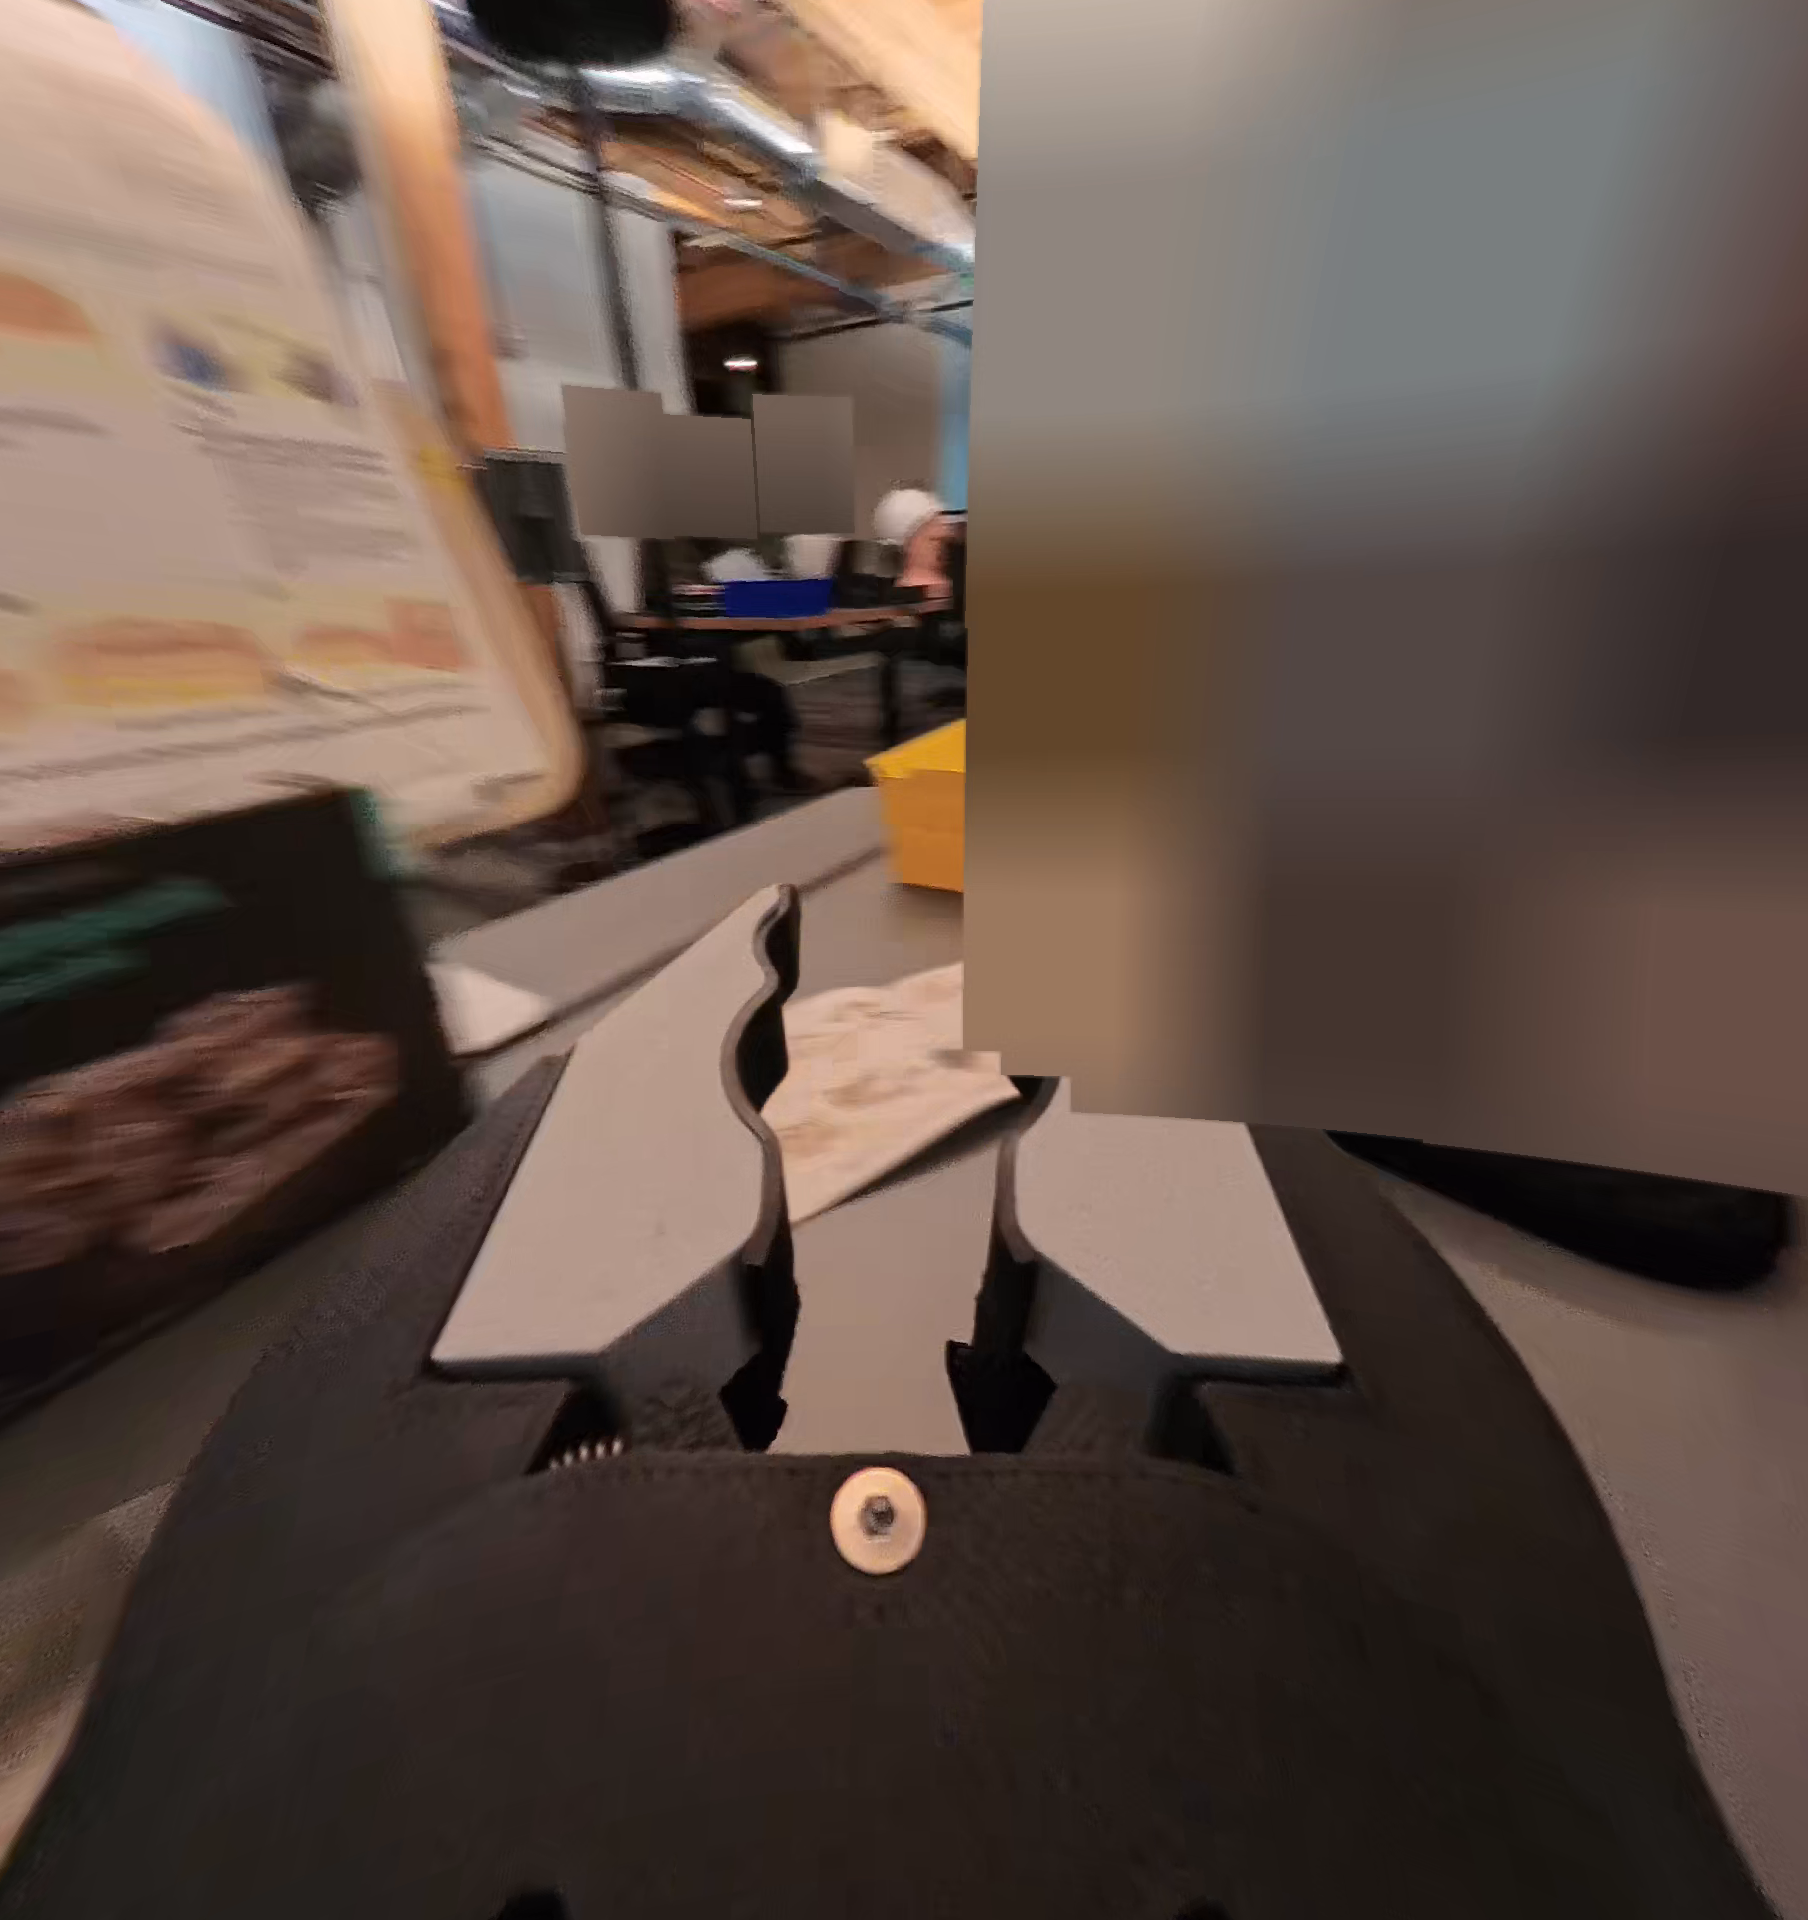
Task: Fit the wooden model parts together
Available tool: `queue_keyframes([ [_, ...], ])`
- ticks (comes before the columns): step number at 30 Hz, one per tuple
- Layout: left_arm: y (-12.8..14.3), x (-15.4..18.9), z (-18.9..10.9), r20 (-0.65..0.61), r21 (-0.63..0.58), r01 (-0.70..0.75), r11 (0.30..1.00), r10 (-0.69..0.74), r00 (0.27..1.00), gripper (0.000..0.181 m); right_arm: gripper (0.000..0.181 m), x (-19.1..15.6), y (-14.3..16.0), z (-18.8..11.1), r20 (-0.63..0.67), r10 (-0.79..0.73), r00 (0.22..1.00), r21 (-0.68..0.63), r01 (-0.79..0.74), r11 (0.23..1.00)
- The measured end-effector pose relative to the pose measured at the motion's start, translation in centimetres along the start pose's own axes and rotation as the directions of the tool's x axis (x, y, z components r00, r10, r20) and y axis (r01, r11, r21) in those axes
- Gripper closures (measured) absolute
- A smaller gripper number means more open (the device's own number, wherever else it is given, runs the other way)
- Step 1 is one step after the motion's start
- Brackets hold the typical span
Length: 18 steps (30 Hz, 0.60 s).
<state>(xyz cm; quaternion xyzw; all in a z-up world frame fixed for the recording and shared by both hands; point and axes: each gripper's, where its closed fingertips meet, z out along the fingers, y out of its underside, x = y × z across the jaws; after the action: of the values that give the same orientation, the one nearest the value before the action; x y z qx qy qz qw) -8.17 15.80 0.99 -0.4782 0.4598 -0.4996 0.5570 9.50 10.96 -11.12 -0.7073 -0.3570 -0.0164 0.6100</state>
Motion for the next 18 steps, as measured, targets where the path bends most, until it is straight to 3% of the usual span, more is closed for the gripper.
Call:
queue_keyframes([
  [2, -2.6, -4.5, -4.1, 0.194, -0.063, -0.109, 0.992, 0.119, 0.974, 0.144, 0.156, 0.3, -0.2, -0.3, -0.005, 0.025, 1.0, 0.017, -0.025, 1.0],
  [5, -5.9, -11.9, -12.9, 0.467, -0.31, -0.191, 0.931, 0.324, 0.823, 0.137, 0.156, 0.5, -0.3, -0.5, -0.004, 0.039, 0.999, 0.03, -0.039, 0.999],
  [9, -6.7, -16.1, -22.7, 0.543, -0.643, -0.056, 0.764, 0.507, 0.669, 0.136, 0.156, 0.0, 0.0, -0.1, 0.012, 0.015, 1.0, 0.005, -0.015, 1.0],
  [11, -6.2, -17.2, -27.9, 0.586, -0.727, 0.101, 0.679, 0.537, 0.608, 0.138, 0.156, -0.2, 0.0, 0.0, 0.012, -0.011, 1.0, -0.002, 0.011, 1.0],
  [13, -5.7, -17.6, -33.6, 0.665, -0.702, 0.222, 0.677, 0.511, 0.544, 0.14, 0.156, -0.3, -0.1, 0.0, 0.013, -0.033, 0.999, -0.007, 0.033, 0.999],
  [15, -3.3, -17.1, -38.6, 0.789, -0.566, 0.406, 0.717, 0.328, 0.52, 0.142, 0.156, -0.3, -0.5, 0.0, 0.013, -0.063, 0.998, -0.014, 0.063, 0.998],
  [18, 0.4, -15.0, -43.5, 0.886, -0.326, 0.563, 0.759, 0.037, 0.463, 0.144, 0.154, -1.8, -3.0, 1.0, 0.073, -0.059, 0.996, 0.0, 0.059, 0.998],
])
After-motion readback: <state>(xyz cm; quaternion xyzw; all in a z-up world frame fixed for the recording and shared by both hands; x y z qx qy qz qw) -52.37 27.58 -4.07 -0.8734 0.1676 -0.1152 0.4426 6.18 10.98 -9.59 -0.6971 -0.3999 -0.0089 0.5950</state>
